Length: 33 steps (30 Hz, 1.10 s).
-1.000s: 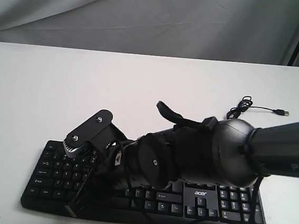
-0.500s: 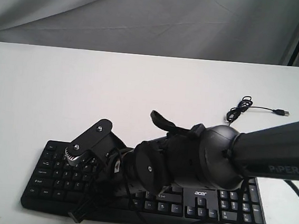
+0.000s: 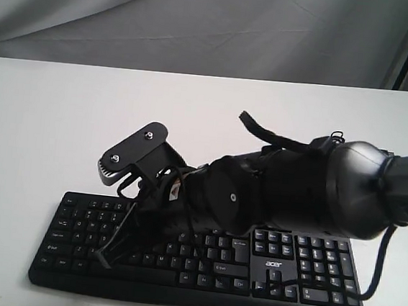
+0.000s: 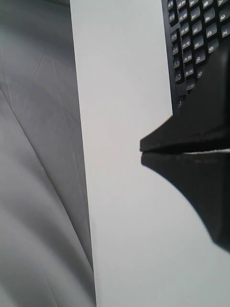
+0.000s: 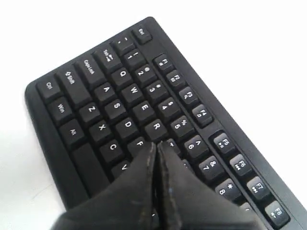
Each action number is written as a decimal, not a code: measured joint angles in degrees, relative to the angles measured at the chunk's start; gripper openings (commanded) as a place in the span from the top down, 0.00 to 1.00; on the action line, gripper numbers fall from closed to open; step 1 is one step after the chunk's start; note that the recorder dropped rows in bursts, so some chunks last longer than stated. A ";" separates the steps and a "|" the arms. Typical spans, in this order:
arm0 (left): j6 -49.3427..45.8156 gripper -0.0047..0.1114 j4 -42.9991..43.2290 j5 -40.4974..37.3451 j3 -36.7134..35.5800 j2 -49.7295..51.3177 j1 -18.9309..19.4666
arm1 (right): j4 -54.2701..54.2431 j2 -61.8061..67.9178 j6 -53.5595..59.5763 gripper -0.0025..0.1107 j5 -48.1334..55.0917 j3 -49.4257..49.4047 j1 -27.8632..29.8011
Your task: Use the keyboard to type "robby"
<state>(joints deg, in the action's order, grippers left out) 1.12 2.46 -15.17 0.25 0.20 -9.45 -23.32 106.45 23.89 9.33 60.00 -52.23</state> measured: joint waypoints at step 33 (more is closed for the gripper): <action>0.00 0.96 0.00 0.00 0.00 0.00 0.00 | 1.88 8.75 -0.08 0.98 3.93 5.16 2.72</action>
<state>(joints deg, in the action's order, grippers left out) 1.12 2.46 -15.17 0.25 0.20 -9.45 -21.44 115.20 23.81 13.26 65.17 -49.51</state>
